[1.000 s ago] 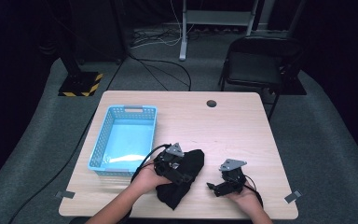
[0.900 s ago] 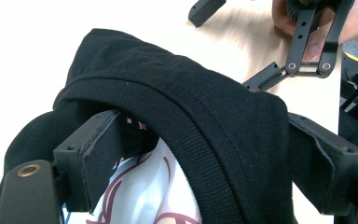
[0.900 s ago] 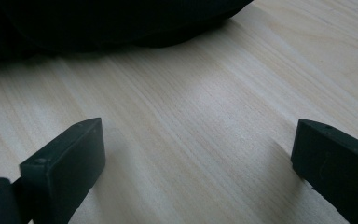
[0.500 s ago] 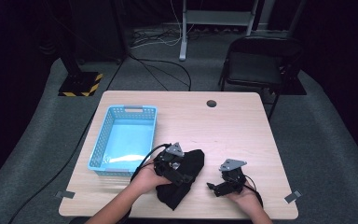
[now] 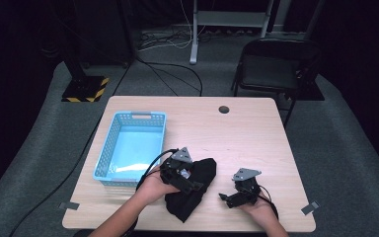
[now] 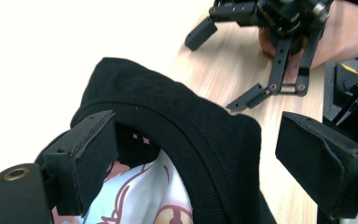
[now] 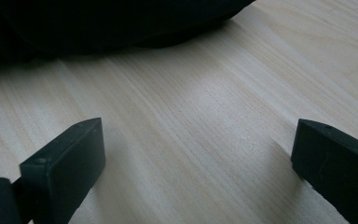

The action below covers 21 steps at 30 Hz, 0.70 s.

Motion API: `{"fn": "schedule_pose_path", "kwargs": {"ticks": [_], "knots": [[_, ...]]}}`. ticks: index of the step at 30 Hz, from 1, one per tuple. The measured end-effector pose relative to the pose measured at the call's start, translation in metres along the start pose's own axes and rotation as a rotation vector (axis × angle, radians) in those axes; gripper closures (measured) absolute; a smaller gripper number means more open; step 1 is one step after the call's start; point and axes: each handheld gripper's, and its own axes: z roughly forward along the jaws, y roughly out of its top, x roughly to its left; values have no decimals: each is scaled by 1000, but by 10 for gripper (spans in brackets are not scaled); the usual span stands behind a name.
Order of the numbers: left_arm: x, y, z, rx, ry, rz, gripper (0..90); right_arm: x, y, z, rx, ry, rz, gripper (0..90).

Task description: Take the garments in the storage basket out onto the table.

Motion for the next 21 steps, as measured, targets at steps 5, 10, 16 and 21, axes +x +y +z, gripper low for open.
{"fn": "schedule_pose_path", "kwargs": {"ticks": [5, 10, 16, 21], "knots": [[1, 3, -7, -23, 11, 1, 126, 0, 0, 0, 0, 0, 1, 21], [2, 6, -16, -48, 21, 0, 128, -1, 0, 0, -2, 1, 2, 21], [7, 5, -26, -73, 45, -17, 129, -2, 1, 0, -3, 1, 6, 21], [11, 6, -34, -93, 60, -24, 130, -2, 1, 0, -3, 2, 6, 21]]}}
